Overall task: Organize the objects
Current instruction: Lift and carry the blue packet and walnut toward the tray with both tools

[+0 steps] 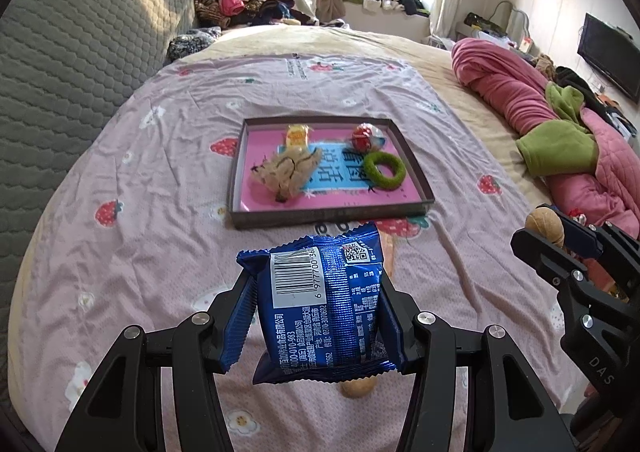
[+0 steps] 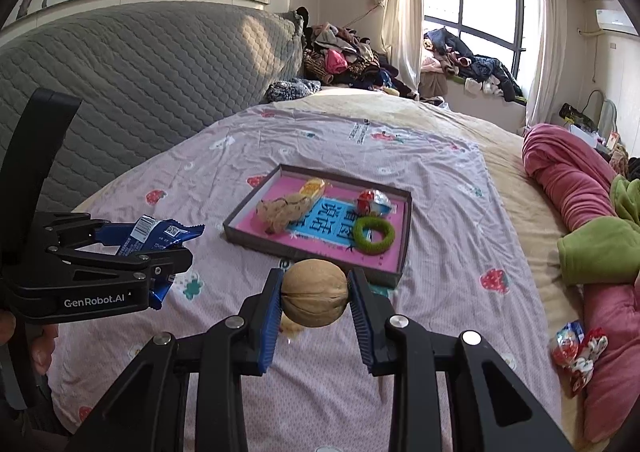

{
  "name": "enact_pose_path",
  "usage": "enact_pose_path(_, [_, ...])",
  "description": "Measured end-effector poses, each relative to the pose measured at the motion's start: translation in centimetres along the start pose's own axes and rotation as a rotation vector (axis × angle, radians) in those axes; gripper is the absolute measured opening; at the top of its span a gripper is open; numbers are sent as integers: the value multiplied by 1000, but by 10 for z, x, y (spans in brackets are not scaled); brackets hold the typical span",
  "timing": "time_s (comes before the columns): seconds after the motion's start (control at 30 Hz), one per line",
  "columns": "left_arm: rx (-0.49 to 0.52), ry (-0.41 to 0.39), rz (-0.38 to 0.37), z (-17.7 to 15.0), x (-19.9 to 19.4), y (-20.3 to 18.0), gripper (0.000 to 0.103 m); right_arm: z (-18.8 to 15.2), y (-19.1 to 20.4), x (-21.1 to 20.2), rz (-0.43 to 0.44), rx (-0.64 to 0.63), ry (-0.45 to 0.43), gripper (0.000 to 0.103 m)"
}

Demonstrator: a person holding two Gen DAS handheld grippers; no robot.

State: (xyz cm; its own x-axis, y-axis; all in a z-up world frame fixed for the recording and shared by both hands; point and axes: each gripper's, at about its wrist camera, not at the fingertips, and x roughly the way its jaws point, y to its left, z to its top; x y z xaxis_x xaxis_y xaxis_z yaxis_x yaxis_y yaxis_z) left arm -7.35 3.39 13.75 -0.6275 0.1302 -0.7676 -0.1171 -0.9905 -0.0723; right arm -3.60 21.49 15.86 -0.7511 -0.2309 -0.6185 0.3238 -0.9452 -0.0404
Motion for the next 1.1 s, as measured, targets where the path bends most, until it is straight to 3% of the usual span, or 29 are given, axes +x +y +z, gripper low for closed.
enact_pose_path(0.43, [7,-48,9,47,0,5,57,43,0,11,-11,-35,-41,33])
enact_pose_path(1.1, [-3,-106,17,133,35,13,57,111,-24,47,-32,-34,-115,33])
